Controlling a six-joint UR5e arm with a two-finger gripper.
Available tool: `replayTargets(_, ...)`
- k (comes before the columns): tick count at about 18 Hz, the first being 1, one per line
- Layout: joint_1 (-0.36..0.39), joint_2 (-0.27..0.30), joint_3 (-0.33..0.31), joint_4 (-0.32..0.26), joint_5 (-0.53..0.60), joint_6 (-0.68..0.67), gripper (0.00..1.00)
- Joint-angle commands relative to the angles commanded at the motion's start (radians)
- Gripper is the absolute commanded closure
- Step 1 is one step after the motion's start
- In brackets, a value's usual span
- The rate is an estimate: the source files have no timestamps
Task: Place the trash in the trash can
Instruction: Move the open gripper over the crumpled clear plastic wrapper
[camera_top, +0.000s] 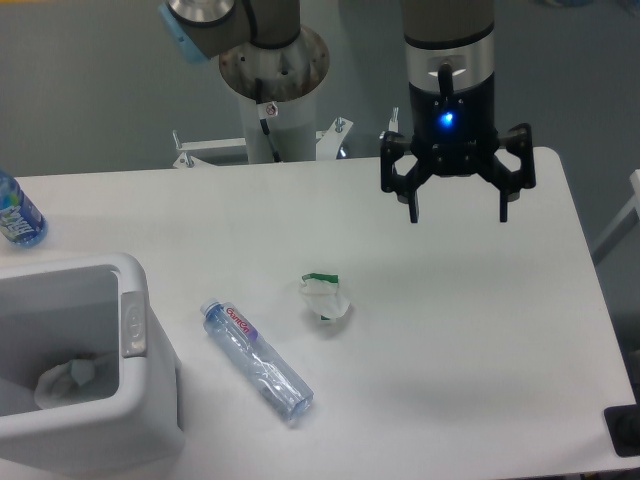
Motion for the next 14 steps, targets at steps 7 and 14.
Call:
replayTargets(7,-0.005,0.014,-0.015,-0.008,0.021,-0.047,0.0)
replayTargets(14,-0.011,0.032,-0.126,0.035,0.021,-0.067,0.0)
